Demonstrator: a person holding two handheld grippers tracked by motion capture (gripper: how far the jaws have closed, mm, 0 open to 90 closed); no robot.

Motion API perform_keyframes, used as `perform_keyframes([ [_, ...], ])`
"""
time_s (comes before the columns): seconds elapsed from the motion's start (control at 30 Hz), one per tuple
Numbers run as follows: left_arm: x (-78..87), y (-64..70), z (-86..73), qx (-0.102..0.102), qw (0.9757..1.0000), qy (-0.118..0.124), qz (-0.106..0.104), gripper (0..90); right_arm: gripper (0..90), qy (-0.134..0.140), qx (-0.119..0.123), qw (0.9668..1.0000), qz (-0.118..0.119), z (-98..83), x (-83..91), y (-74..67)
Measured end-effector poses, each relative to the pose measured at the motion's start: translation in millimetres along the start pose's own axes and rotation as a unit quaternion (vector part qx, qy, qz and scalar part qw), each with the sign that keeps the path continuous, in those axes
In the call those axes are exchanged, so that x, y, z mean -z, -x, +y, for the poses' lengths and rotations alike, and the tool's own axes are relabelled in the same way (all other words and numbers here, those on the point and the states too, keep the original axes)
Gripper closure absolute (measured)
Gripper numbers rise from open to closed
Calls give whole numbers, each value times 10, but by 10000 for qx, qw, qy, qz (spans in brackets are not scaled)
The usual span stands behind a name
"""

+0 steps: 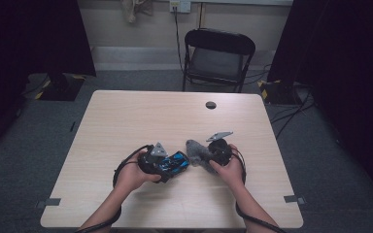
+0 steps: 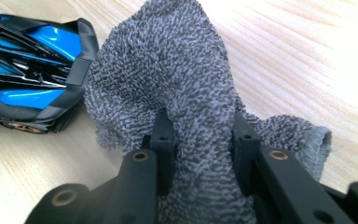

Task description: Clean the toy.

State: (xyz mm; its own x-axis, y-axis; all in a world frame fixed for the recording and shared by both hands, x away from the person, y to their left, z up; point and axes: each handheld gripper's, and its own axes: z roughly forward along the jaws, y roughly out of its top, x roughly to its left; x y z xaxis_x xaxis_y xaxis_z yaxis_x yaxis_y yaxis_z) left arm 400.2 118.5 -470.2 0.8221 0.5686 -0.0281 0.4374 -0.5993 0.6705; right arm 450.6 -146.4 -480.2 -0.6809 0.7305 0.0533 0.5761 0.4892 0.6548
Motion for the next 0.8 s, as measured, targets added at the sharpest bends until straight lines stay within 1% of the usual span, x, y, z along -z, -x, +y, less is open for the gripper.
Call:
perform_keyframes([
  [0.03,-21,-2,-20,20,10000,-64,-16,246,695,2,8,10000,-6,0,0,-1],
  [0.1,-55,-14,-69,57,10000,-63,-42,246,695,-2,12,10000,-7,-2,1,-3],
  [0.17,-83,-18,-113,186,9998,-84,-73,245,694,-7,0,10000,7,-1,2,0],
  [0.23,-97,-28,-140,112,9998,-155,-91,245,694,-8,7,10000,14,-1,1,3],
  [0.27,-101,-32,-145,132,9998,-136,-103,244,694,-6,8,10000,22,-1,1,5],
  [0.33,-100,-36,-137,132,9997,-182,-107,244,694,-10,13,10000,15,-1,1,4],
  [0.47,-120,-37,-122,-45,9997,-192,-133,240,692,-14,3,10000,21,-1,0,5],
  [0.5,-123,-39,-119,-55,9997,-178,-140,239,691,-10,-11,10000,26,-2,-1,6],
  [0.53,-132,-38,-118,-21,9998,-135,-127,239,691,-11,-16,10000,27,-3,-1,6],
  [0.6,-137,-45,-113,-53,9998,-127,-158,238,690,-5,-25,10000,34,-6,-1,8],
  [0.7,-134,-58,-115,-11,9997,-164,-194,228,689,-10,-19,10000,35,-6,-1,6],
  [0.73,-137,-61,-118,-16,9997,-160,-192,217,688,-11,-21,10000,34,-6,-1,7],
  [0.8,-149,-66,-120,-37,9998,-179,-124,174,687,-10,-19,10000,44,-6,-2,10],
])
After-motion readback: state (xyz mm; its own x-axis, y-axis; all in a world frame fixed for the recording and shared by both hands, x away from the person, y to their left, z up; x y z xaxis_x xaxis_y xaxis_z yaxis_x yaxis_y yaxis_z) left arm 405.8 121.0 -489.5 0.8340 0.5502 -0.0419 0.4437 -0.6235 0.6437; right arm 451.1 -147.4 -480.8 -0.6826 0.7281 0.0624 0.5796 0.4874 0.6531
